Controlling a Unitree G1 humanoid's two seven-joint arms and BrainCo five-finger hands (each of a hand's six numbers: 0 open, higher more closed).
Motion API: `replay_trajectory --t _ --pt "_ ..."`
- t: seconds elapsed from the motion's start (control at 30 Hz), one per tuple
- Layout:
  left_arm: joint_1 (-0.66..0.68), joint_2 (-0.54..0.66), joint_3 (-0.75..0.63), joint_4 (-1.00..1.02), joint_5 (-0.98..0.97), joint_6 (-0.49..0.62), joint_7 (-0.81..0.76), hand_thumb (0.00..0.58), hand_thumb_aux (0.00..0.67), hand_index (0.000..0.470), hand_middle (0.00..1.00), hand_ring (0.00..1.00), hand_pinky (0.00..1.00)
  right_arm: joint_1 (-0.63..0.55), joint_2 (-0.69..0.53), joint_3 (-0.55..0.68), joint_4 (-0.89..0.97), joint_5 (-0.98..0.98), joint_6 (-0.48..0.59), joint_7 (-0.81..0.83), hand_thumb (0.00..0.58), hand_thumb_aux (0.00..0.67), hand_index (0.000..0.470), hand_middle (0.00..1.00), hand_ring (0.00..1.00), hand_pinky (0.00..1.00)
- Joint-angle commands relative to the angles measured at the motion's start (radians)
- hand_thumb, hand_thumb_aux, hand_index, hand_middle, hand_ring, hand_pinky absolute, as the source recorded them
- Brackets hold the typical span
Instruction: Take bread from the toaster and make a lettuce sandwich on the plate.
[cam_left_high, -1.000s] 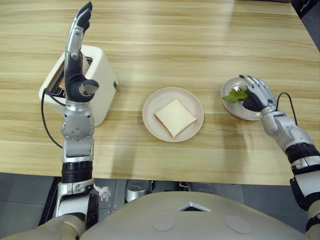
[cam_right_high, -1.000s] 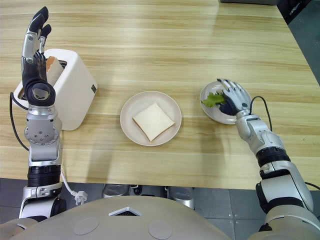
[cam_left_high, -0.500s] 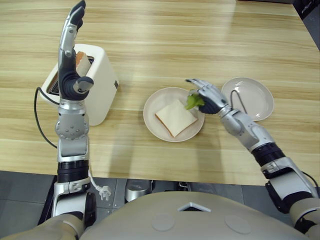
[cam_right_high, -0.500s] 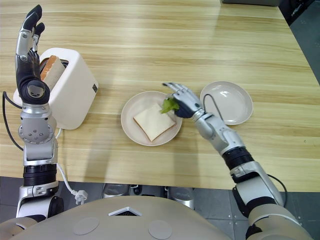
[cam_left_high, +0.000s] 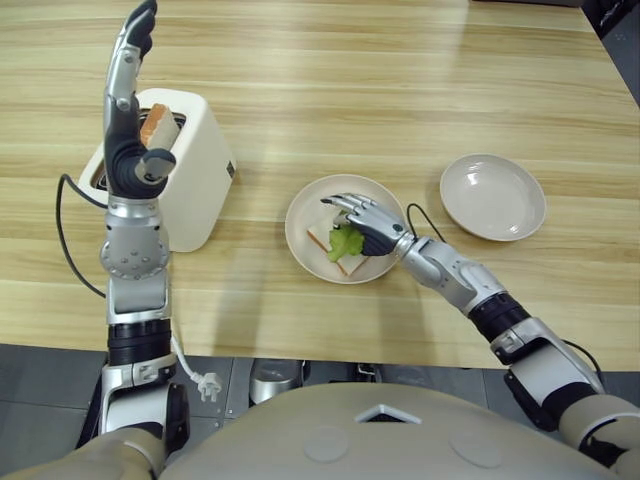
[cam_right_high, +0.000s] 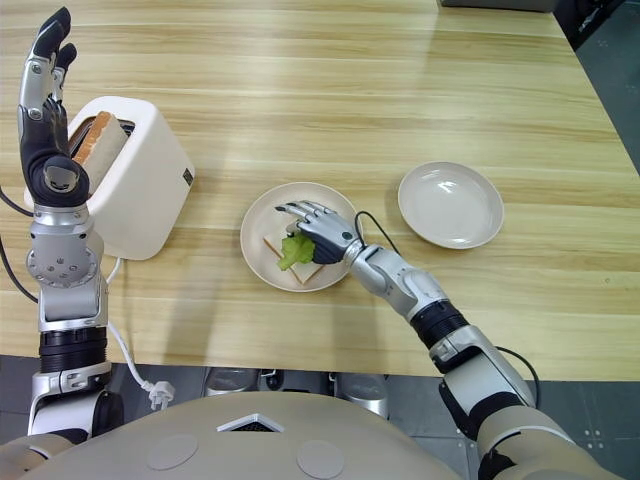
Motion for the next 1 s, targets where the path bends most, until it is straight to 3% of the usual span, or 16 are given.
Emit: replay_trajectory --t 0.03,0.07,0.1,0.57,0.93,0.97,1.0 --pt "-0.001 0.041 0.002 0.041 0.085 0.032 -0.009 0.0 0.0 0.0 0.0 0.0 0.0 0.007 0.007 0.017 0.013 -0.012 0.004 0.015 0.46 0.365 0.251 0.0 0.0 0.0" --pt "-0.001 0.055 0.002 0.05 0.116 0.04 -0.006 0.0 0.0 0.0 0.0 0.0 0.0 0.007 0.007 0.017 0.015 -0.014 0.005 0.015 0.405 0.302 0.207 0.0 0.0 0.0" --pt "-0.001 0.074 0.003 0.06 0.151 0.052 -0.002 0.0 0.0 0.0 0.0 0.0 0.0 0.009 0.007 0.015 0.014 -0.013 0.006 0.013 0.0 0.0 0.0 0.0 0.0 0.0" --pt "0.079 0.403 0.154 0.097 0.545 0.344 0.117 0.0 0.0 0.0 0.0 0.0 0.0 0.046 -0.011 -0.066 -0.079 0.081 0.002 0.029 0.0 0.0 0.0 0.0 0.0 0.0" --pt "0.087 0.462 -0.017 0.281 0.622 0.479 0.059 0.0 0.0 0.0 0.0 0.0 0.0 0.064 -0.013 -0.146 -0.151 0.17 -0.017 0.044 0.0 0.0 0.0 0.0 0.0 0.0" --pt "0.085 0.459 -0.033 0.296 0.613 0.479 0.051 0.031 0.018 0.013 0.0 0.0 0.0 0.064 -0.013 -0.154 -0.154 0.174 -0.018 0.043 0.0 0.0 0.0 0.0 0.0 0.0" --pt "0.083 0.458 -0.047 0.305 0.607 0.48 0.046 0.16 0.1 0.069 0.0 0.0 0.0 0.064 -0.013 -0.16 -0.157 0.178 -0.018 0.042 0.0 0.0 0.0 0.0 0.0 0.0"
